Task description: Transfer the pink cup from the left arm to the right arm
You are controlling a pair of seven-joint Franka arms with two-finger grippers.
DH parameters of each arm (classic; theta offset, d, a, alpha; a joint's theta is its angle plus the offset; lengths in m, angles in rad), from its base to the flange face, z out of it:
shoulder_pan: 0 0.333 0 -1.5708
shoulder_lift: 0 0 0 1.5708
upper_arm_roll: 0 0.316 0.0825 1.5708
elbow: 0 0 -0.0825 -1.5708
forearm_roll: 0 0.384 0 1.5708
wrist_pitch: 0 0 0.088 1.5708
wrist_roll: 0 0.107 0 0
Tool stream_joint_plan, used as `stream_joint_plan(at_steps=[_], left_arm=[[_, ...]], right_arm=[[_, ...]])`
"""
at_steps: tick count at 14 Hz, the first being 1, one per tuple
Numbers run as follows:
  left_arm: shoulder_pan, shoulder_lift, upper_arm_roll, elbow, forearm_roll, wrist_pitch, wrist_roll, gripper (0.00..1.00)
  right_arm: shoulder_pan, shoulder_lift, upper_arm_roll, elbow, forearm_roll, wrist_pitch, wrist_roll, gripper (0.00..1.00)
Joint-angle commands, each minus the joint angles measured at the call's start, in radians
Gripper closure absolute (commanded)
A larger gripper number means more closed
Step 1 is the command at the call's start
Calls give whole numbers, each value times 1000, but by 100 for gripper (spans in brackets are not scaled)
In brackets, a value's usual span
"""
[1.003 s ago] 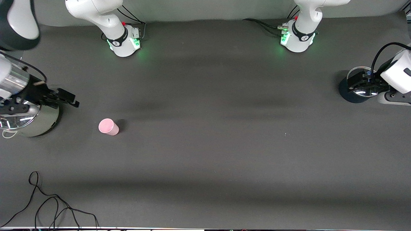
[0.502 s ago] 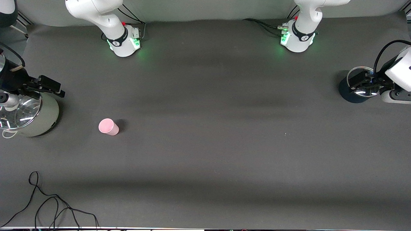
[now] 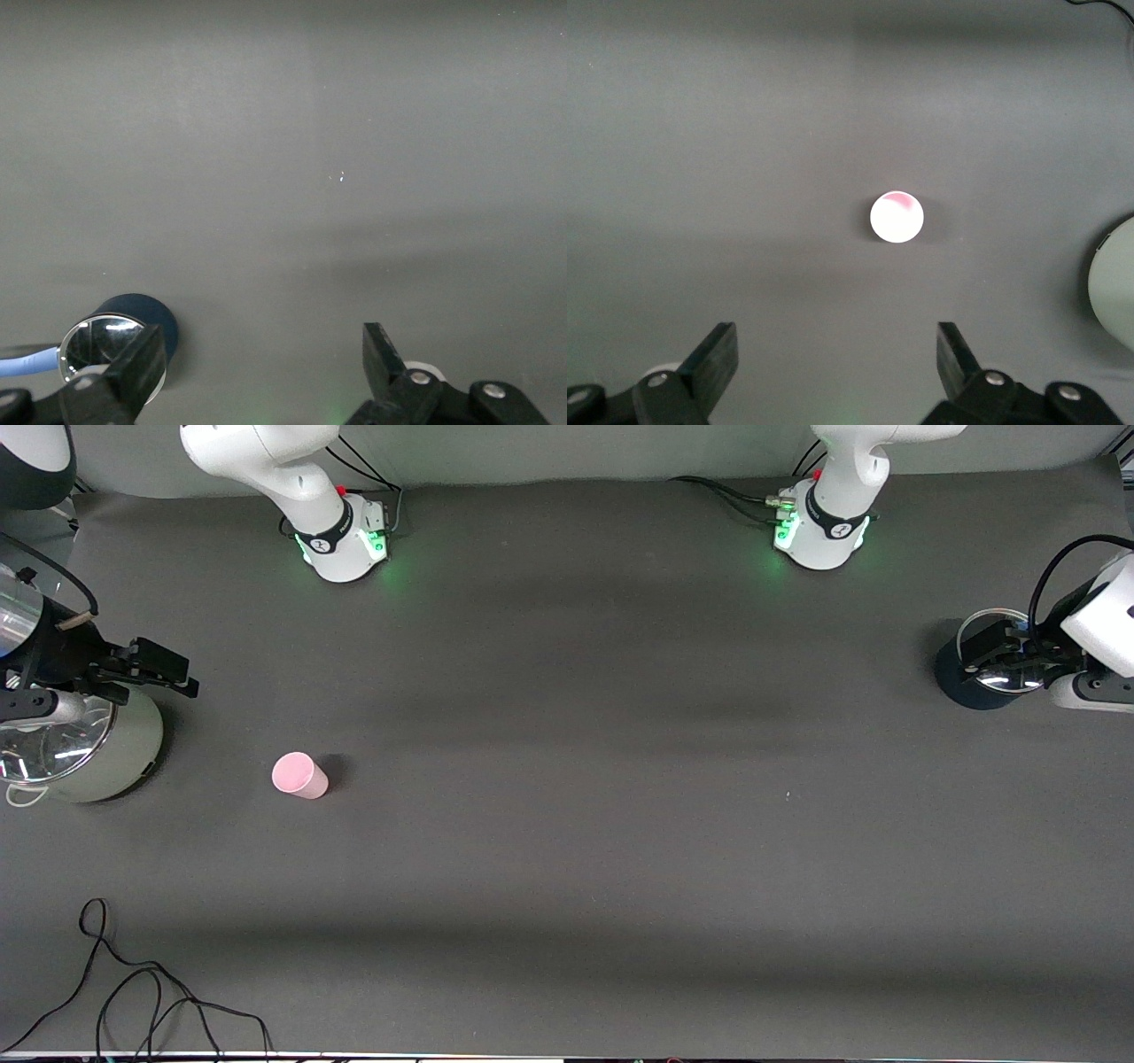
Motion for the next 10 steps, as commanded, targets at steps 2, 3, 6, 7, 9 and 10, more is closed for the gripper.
stream_joint_plan(at_steps=[2, 3, 6, 7, 9, 10], left_arm=[[6, -30, -4, -31, -18, 19, 9, 1], [6, -28, -4, -32, -18, 19, 11, 1], [6, -27, -4, -32, -18, 20, 9, 1], [5, -27, -4, -32, -18, 19, 9, 1], [0, -28, -4, -32, -18, 11, -4, 1], [1, -28, -4, -31, -18, 10, -3, 1]], right_arm=[[-19, 7, 50, 26, -36, -20, 17, 1], [-58, 5, 90, 25, -55, -20, 17, 1], [-232, -2, 287, 26, -63, -20, 18, 1], [-285, -2, 344, 31, -82, -20, 17, 0], [-309, 1, 401, 31, -144, -20, 18, 1], [-304, 4, 400, 31, -139, -18, 21, 1]])
